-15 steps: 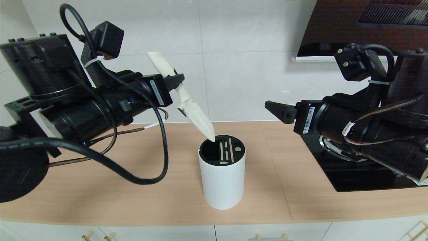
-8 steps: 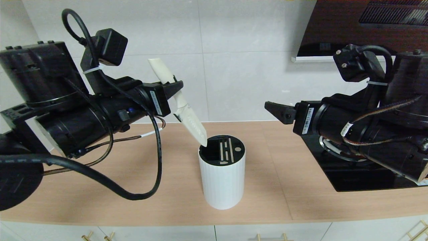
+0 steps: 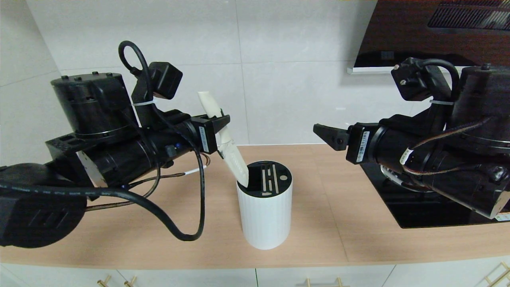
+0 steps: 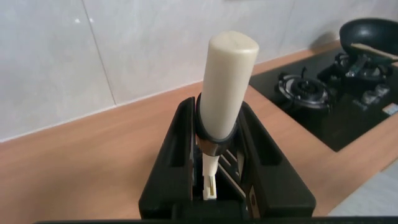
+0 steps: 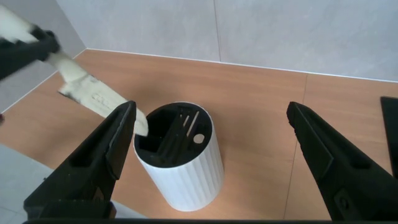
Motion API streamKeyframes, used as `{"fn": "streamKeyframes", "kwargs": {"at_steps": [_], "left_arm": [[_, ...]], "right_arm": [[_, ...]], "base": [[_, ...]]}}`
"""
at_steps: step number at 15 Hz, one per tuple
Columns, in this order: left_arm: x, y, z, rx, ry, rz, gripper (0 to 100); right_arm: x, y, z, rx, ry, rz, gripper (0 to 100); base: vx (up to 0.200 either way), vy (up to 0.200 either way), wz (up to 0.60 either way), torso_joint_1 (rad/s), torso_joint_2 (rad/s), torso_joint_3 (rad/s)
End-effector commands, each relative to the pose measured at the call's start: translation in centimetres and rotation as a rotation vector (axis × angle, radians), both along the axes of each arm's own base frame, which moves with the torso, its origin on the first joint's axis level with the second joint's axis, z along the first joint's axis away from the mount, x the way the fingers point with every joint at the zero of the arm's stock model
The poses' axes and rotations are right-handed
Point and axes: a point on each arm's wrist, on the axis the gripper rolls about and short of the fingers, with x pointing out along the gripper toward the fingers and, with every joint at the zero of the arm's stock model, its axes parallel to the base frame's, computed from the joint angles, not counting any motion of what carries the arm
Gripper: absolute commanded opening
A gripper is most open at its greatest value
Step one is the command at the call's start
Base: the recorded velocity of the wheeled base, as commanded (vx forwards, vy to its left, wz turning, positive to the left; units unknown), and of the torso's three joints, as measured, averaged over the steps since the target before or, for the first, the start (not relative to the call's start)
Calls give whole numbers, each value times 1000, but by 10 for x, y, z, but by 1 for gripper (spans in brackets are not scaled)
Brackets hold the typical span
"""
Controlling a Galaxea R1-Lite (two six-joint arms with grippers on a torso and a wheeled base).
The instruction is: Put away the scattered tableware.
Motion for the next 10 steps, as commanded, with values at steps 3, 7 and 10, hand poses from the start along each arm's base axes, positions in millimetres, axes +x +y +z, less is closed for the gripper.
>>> {"fn": "streamKeyframes", "kwargs": {"at_steps": [3, 7, 10], "left_arm": [[3, -10, -13, 17, 34, -21, 0], [16, -20, -27, 3, 8, -29, 0], [18, -27, -36, 11, 23, -44, 0]], "right_arm": [[1, 1, -1, -3, 3, 1, 100], [1, 1, -1, -5, 4, 1, 100], [1, 1, -1, -5, 4, 1, 100]], "base": [[0, 0, 0, 0, 0, 0], [0, 0, 0, 0, 0, 0], [0, 0, 0, 0, 0, 0]]}}
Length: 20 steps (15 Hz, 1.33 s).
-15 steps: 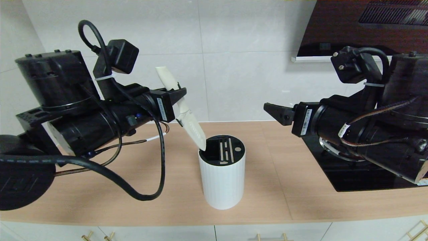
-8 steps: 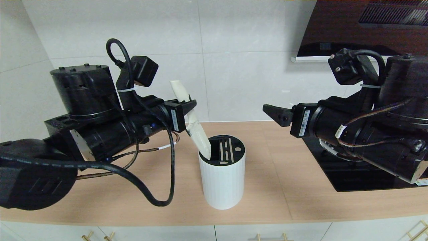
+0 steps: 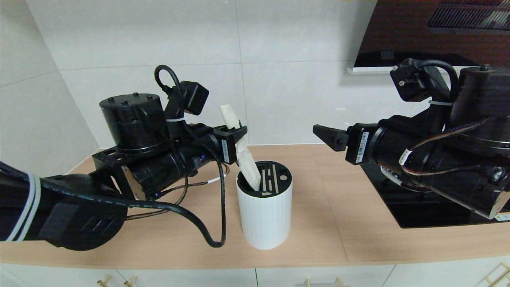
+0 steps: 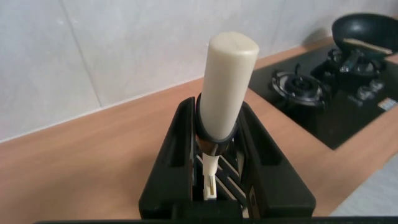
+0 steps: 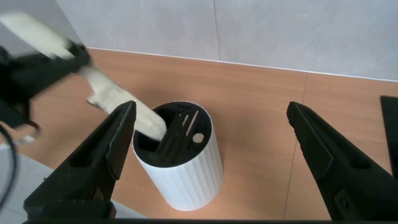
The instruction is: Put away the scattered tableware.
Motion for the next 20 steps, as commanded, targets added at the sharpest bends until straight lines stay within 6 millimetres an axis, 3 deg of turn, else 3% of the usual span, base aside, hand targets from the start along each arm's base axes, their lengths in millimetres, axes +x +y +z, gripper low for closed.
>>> {"fn": "streamKeyframes", "kwargs": {"at_steps": [1, 20], "left_arm": [[3, -4, -7, 10, 19, -4, 0], [19, -33, -65, 107, 158, 33, 0]], "right_arm": [[0, 1, -1, -1, 1, 1, 100], [1, 1, -2, -19, -2, 0, 100]], "base": [[0, 0, 0, 0, 0, 0], [0, 0, 0, 0, 0, 0]]}}
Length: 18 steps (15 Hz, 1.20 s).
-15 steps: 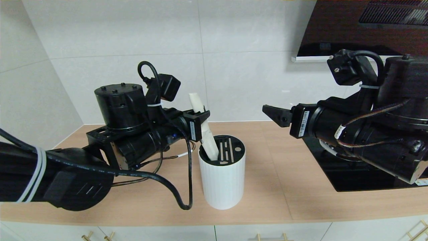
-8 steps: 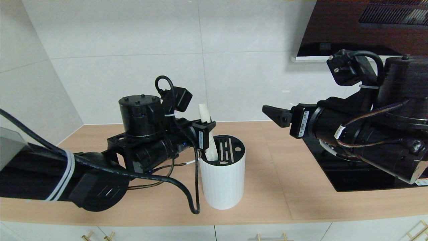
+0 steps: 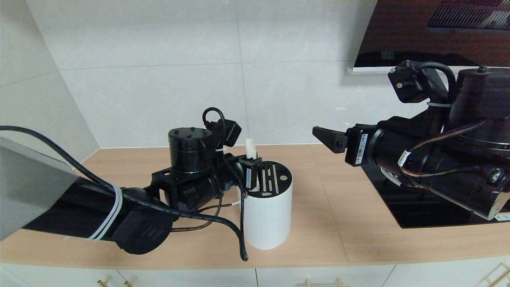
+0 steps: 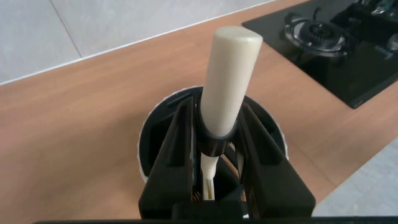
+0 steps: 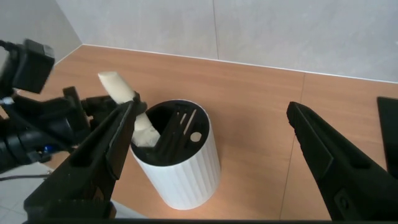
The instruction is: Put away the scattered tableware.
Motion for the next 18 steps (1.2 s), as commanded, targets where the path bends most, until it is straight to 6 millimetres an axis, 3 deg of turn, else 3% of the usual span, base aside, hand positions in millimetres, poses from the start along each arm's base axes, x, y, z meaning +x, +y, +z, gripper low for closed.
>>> {"fn": "streamKeyframes", "kwargs": {"at_steps": [1, 12, 13, 18], "left_arm": [[2, -2, -7, 11, 14, 8, 0], [1, -10, -19, 41, 35, 38, 0], [0, -10, -18, 40, 33, 38, 100], [-5, -12, -7, 5, -7, 47, 100]], "right_arm": [[0, 0, -1, -3, 1, 0, 100], [0, 0, 0, -2, 0, 0, 100], [0, 0, 0, -1, -1, 0, 100], [-1, 0, 0, 0, -2, 0, 100]], "base": [[0, 0, 0, 0, 0, 0], [0, 0, 0, 0, 0, 0], [0, 0, 0, 0, 0, 0], [0, 0, 0, 0, 0, 0]]}}
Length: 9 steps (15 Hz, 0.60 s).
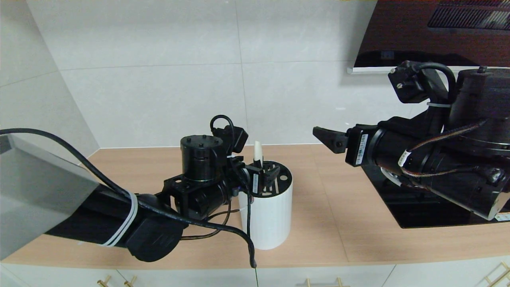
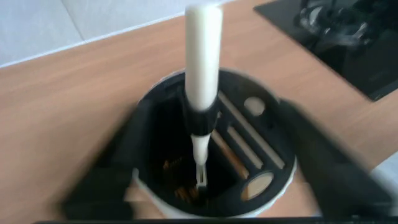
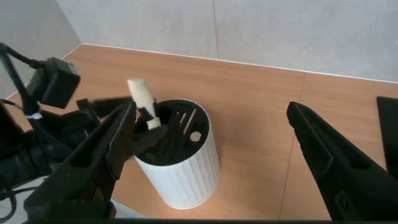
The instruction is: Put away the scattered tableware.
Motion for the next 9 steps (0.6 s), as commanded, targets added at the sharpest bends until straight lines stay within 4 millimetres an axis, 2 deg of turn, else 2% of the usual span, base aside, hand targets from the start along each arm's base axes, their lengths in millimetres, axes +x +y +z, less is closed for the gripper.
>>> {"fn": "streamKeyframes", "kwargs": {"at_steps": [1, 3, 5, 7, 9], "left_arm": [[-2, 1, 6, -7, -15, 11, 100], [-8, 6, 22, -28, -54, 44, 100], [-25, 18, 55, -90, -123, 71, 100], [-53, 38, 95, -157, -213, 71, 100], [-91, 65, 128, -216, -291, 69, 100]], "right_arm": [[0, 0, 1, 2, -2, 1, 100], [-1, -1, 2, 6, -7, 1, 100], [0, -8, 6, 14, -16, -22, 100], [1, -29, 17, 42, -47, -85, 100], [-10, -60, 30, 76, -93, -162, 100]], "base": [[0, 0, 0, 0, 0, 0], [0, 0, 0, 0, 0, 0], [0, 0, 0, 0, 0, 0], [0, 0, 0, 0, 0, 0], [0, 0, 0, 0, 0, 0]]}}
